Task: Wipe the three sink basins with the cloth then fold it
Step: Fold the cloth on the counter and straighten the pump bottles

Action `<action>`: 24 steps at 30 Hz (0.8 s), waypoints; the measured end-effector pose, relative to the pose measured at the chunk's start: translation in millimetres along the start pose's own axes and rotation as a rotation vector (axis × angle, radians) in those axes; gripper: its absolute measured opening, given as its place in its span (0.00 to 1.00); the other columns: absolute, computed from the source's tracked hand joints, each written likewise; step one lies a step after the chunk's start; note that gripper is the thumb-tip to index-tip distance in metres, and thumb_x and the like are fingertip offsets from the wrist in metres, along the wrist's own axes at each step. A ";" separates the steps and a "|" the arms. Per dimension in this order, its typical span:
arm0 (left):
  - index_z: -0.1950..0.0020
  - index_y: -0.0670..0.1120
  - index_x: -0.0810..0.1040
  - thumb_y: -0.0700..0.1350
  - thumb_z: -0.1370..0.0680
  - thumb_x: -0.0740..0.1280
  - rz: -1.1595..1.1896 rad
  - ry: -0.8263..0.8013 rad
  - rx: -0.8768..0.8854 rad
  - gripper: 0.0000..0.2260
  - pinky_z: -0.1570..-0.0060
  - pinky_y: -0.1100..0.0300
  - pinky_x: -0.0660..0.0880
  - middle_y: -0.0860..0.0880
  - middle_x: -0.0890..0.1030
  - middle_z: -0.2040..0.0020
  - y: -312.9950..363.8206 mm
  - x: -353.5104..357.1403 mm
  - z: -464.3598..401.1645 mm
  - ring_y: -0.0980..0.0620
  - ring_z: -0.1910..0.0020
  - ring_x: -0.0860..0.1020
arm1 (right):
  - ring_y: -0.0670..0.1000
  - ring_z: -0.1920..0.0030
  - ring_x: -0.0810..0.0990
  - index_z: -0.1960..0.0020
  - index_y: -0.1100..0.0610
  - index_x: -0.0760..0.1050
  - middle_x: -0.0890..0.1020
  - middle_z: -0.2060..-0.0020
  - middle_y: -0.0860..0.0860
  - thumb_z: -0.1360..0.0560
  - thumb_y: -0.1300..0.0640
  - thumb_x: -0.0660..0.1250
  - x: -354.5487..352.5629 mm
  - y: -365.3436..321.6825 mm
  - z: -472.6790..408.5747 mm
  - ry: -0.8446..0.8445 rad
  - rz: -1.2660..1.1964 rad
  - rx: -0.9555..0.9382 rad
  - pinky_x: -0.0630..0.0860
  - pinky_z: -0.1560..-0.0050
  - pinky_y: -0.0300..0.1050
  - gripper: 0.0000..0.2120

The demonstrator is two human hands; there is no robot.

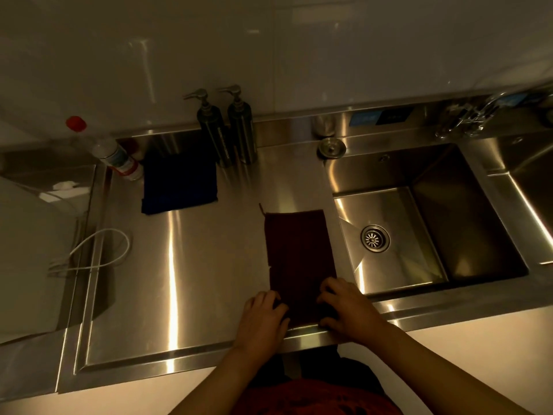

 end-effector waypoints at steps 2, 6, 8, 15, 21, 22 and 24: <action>0.35 0.52 0.81 0.53 0.17 0.64 0.010 0.002 0.026 0.14 0.34 0.54 0.69 0.51 0.76 0.36 1.5 0.0 -0.9 0.50 0.35 0.73 | 0.47 0.41 0.70 0.39 0.43 0.77 0.71 0.41 0.43 0.29 0.40 0.72 6.5 -4.9 0.7 -0.049 0.031 -0.018 0.68 0.45 0.42 0.20; 0.35 0.51 0.80 0.52 0.17 0.62 0.011 -0.037 0.073 0.14 0.39 0.58 0.68 0.52 0.75 0.38 12.8 1.8 -8.1 0.52 0.38 0.73 | 0.50 0.42 0.74 0.41 0.46 0.79 0.75 0.43 0.46 0.27 0.45 0.72 8.9 -8.9 -2.3 -0.077 0.125 -0.024 0.71 0.44 0.46 0.16; 0.34 0.52 0.80 0.53 0.17 0.62 -0.003 -0.066 0.082 0.15 0.41 0.57 0.69 0.52 0.75 0.38 20.1 3.9 -13.4 0.51 0.38 0.72 | 0.50 0.47 0.77 0.46 0.46 0.81 0.78 0.48 0.46 0.31 0.46 0.74 6.9 -11.0 -3.5 -0.054 0.190 -0.059 0.74 0.48 0.47 0.14; 0.31 0.52 0.75 0.57 0.19 0.64 -0.042 -0.148 0.055 0.18 0.42 0.54 0.71 0.52 0.74 0.36 37.8 10.6 -24.5 0.50 0.37 0.71 | 0.48 0.53 0.78 0.53 0.47 0.81 0.78 0.54 0.45 0.31 0.47 0.72 3.6 -14.9 -7.0 -0.040 0.234 -0.090 0.75 0.54 0.46 0.08; 0.30 0.50 0.75 0.50 0.18 0.63 -0.096 -0.138 -0.004 0.16 0.44 0.53 0.71 0.49 0.75 0.36 39.0 8.1 -26.7 0.48 0.38 0.73 | 0.47 0.51 0.75 0.49 0.50 0.78 0.76 0.52 0.46 0.25 0.46 0.64 -4.6 -15.8 -12.5 -0.019 0.062 -0.007 0.73 0.50 0.46 0.11; 0.30 0.50 0.74 0.48 0.19 0.63 -0.093 -0.131 -0.023 0.16 0.44 0.53 0.71 0.49 0.75 0.36 37.2 6.6 -26.2 0.48 0.38 0.73 | 0.46 0.52 0.74 0.50 0.50 0.77 0.76 0.53 0.46 0.25 0.45 0.63 -7.7 -16.1 -13.1 -0.004 0.043 -0.001 0.72 0.51 0.46 0.10; 0.30 0.50 0.73 0.45 0.19 0.64 -0.075 -0.111 -0.053 0.17 0.45 0.55 0.69 0.50 0.75 0.35 32.4 3.2 -24.2 0.48 0.38 0.73 | 0.46 0.55 0.73 0.53 0.49 0.75 0.74 0.55 0.45 0.27 0.45 0.64 -14.3 -16.7 -14.5 0.029 0.015 0.006 0.72 0.53 0.45 0.09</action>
Point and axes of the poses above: each hand's wrist, its own z-axis away from the middle knuckle, its own x-axis out of the palm, y = z × x, the point moved 4 cm from there along -z, towards the middle knuckle
